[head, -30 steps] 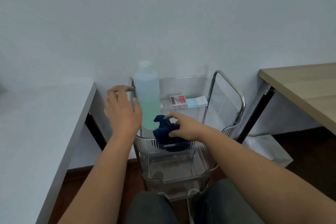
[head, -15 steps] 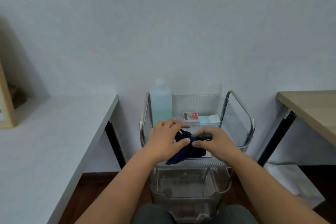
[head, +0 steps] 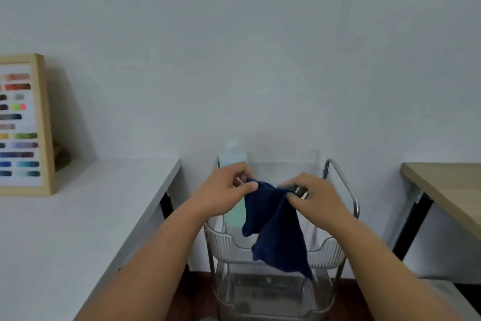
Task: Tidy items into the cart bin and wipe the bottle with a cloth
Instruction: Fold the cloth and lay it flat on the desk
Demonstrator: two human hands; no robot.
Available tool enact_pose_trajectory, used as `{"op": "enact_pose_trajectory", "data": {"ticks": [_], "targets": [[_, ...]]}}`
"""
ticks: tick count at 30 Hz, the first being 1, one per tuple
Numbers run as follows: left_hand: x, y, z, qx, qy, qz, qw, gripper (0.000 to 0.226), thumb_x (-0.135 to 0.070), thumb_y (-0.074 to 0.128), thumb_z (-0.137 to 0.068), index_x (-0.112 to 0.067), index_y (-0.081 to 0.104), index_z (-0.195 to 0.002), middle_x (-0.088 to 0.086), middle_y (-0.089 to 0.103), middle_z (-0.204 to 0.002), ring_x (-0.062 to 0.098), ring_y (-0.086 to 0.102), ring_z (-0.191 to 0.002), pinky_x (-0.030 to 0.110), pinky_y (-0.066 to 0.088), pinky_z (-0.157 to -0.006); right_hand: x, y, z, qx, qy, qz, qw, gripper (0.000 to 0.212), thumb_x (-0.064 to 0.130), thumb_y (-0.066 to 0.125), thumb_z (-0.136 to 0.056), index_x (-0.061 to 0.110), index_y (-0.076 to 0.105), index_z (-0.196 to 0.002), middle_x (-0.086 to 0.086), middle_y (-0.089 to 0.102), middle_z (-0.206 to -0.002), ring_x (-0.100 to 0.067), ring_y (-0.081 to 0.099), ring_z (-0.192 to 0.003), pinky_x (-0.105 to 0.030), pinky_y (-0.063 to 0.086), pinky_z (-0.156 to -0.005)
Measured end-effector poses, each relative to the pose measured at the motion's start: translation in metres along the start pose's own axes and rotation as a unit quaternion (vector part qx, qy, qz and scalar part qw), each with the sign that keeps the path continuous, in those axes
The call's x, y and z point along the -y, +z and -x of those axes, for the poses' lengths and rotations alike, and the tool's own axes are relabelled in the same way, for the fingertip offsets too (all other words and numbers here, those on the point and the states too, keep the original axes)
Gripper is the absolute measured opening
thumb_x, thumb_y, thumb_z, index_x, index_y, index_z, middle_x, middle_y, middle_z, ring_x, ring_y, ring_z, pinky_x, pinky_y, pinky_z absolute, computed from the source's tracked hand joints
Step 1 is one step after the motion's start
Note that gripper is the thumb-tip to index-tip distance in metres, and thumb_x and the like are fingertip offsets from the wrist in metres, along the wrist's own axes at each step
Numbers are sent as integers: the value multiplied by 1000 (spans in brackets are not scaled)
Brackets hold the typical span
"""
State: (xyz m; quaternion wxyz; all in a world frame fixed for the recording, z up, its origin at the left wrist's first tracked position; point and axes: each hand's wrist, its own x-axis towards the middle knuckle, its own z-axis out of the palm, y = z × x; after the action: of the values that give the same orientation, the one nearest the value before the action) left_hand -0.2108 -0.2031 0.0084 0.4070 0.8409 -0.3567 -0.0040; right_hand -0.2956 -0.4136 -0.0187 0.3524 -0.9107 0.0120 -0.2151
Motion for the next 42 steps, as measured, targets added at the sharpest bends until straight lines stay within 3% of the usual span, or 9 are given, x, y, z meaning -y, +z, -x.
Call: {"op": "enact_pose_trajectory", "data": {"ticks": [6,10,14,17,21,26,30,34,42], "targets": [[-56,-64,13,-144,31,65,987,8,-21,63,-92,-25,63,-85,1,67,-89,26,69,-76,43,56,-76,36,-4,-11,82,11,19,996,19,18,63,-78,34,68,-86,11,65,-88,-10,60,-80,-12,42,-65],[-82,-112,32,-183,75,-30,980,10,-23,64,-91,-32,64,-85,-13,66,-82,9,63,-60,18,46,-52,83,1,-6,190,15,-293,937,38,22,55,-74,37,68,-107,14,71,-105,-5,65,-97,-16,49,-73],[-108,-147,55,-135,73,-123,980,13,-29,71,-86,-35,65,-96,-12,67,-78,6,61,-60,19,49,-57,151,19,-8,138,-79,-362,919,49,43,73,-73,43,57,-119,11,71,-100,1,67,-90,-11,51,-67],[-119,-166,77,-112,49,-143,982,23,-34,78,-81,-33,62,-98,-5,71,-79,9,63,-63,33,53,-63,190,27,-13,56,-125,-391,910,28,29,77,-78,34,69,-105,3,73,-88,-5,68,-77,-13,51,-65],[-115,-183,120,-151,10,-87,985,43,-46,86,-65,-31,57,-95,-8,71,-83,11,68,-69,35,55,-65,218,31,-13,54,-158,-390,906,11,22,75,-80,24,75,-91,-1,76,-83,-14,72,-79,-23,58,-72],[-77,-169,181,-73,-77,-49,993,69,-43,89,-60,-43,41,-110,-18,65,-105,10,72,-86,41,62,-73,234,30,-9,53,-156,-384,908,9,20,69,-85,26,75,-83,6,76,-79,-10,72,-74,-22,57,-66],[-59,-124,202,-171,18,-132,976,82,-42,76,-72,-60,26,-135,-30,37,-134,-3,59,-102,23,56,-78,248,29,-6,11,-150,-322,935,9,29,65,-79,30,73,-76,11,72,-68,-7,68,-62,-22,54,-55],[-52,-94,205,-222,118,-267,930,56,-38,61,-83,-50,41,-134,-21,33,-135,-2,51,-103,5,43,-75,262,25,-3,-13,-151,-335,930,12,25,62,-70,26,73,-74,11,71,-67,-6,67,-65,-28,57,-62],[-44,-99,213,-426,61,-39,902,48,-20,72,-86,-56,46,-105,-26,59,-101,0,64,-90,11,51,-69,263,14,-6,-9,-140,-334,932,19,22,55,-71,27,74,-69,10,71,-71,-3,61,-66,-18,48,-59]]}}
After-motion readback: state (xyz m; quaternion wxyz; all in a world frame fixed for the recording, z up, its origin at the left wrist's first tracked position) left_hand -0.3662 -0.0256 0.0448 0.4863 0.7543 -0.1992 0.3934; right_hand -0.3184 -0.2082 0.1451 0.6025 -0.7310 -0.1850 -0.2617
